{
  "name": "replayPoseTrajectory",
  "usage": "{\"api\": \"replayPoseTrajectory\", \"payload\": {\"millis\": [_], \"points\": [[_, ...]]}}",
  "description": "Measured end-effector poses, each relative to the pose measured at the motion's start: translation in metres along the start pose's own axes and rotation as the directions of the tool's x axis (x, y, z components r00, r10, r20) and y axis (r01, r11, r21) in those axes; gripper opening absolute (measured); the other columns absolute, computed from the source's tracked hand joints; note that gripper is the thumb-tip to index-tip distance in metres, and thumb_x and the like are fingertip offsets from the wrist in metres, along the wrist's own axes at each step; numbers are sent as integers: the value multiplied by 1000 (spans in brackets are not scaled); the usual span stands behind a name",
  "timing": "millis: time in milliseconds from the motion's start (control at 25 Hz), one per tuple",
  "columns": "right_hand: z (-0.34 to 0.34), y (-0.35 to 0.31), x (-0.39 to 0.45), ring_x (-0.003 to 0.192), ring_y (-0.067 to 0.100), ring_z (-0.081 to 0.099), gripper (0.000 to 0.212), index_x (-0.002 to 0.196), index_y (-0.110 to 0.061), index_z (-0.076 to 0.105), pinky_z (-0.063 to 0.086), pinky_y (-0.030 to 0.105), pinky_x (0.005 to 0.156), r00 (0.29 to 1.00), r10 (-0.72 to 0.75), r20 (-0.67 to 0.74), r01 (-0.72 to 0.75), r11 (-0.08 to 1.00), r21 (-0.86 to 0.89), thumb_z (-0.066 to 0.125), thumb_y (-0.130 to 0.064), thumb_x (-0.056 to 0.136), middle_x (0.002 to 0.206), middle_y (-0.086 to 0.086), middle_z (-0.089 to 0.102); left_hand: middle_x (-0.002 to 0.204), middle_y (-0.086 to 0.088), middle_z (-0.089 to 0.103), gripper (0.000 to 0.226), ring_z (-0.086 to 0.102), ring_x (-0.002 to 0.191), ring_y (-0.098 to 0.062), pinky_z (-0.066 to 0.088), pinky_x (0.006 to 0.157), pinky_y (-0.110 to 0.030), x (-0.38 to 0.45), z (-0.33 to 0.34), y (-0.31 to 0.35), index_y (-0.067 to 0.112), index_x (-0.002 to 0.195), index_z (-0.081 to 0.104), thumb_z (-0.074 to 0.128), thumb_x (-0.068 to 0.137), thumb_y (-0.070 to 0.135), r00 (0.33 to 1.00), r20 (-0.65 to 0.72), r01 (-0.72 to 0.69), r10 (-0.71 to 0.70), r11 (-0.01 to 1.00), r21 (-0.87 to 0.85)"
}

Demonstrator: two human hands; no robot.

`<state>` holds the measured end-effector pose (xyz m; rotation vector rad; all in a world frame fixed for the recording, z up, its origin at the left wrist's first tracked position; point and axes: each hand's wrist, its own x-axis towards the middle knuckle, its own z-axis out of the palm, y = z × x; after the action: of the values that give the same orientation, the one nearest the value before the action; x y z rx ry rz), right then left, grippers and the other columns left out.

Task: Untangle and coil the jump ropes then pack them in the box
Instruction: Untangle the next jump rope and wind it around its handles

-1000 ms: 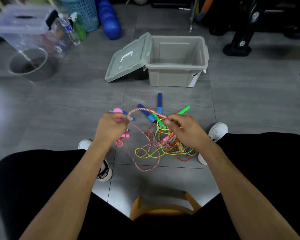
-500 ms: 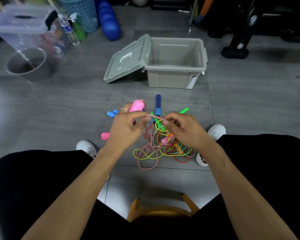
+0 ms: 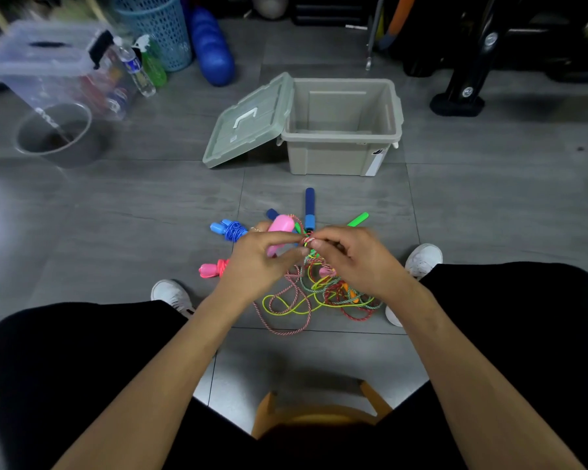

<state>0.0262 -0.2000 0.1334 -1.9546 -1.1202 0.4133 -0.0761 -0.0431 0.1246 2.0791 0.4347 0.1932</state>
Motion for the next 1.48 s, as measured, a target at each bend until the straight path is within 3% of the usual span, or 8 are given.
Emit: {"api": "replayPoseTrajectory", "payload": {"millis": [320,480,640,840,1040,1240,1360,1480], "points": [[8,33,-9,79,24,67,20,83,-26,55,54,42,70,950,274,150,-272,962,-30,44,-29,99,77,2,64,91,32,52,17,63,89,-31,54,71,-58,6,-18,18,42,82,71,69,87,26,978,-201,4,-53,971,-238],[10,32,-6,68,23,57,23,82,-15,57,43,30,59,960,270,70,-262,959,-112,45,-24,99,70,4,57,96,6,65,6,68,75,-43,57,64,-58,8,-23,-12,35,84,74,70,81,32,924,-248,210,-291,928,-309],[-6,1,1,63,14,50,22,94,-4,67,37,18,58,997,37,-67,-38,999,-17,49,-16,98,70,5,60,111,-6,68,18,67,92,-29,56,85,-40,4,-26,-33,36,89,71,71,81,19,880,55,461,-471,877,136],[-2,-3,-2,63,11,48,22,93,-8,67,36,19,58,1000,-14,19,14,1000,-21,48,-19,97,68,-2,57,103,0,57,25,56,91,-14,47,78,-26,-3,-15,7,31,102,74,77,78,26,998,58,32,-36,997,76],[0,-3,-3,60,6,49,17,87,-16,68,36,17,56,996,72,-54,-71,997,19,54,-18,96,62,-11,55,101,-2,58,9,58,91,-13,46,82,-31,-4,-11,13,39,80,73,74,71,39,986,129,114,-106,992,-56],[1,1,-5,58,13,49,22,86,-11,65,34,17,52,992,127,1,-127,991,-37,51,-23,97,63,-3,56,94,2,52,12,57,76,-16,50,72,-27,-3,-12,13,31,74,71,71,85,25,998,-55,-14,14,1000,-2],[3,21,-10,59,9,51,23,85,-11,59,39,21,56,964,247,100,-240,968,-78,45,-22,100,68,-2,59,90,2,52,7,58,65,-34,58,64,-54,5,-28,12,35,78,69,69,84,38,940,-249,133,-234,923,-362],[10,37,-12,65,13,52,22,85,-10,60,44,32,62,930,329,165,-296,935,-198,44,-18,99,72,-1,58,82,-3,60,11,61,59,-23,59,55,-50,11,-37,-14,31,76,69,68,87,32,896,-215,291,-390,878,-380]]}}
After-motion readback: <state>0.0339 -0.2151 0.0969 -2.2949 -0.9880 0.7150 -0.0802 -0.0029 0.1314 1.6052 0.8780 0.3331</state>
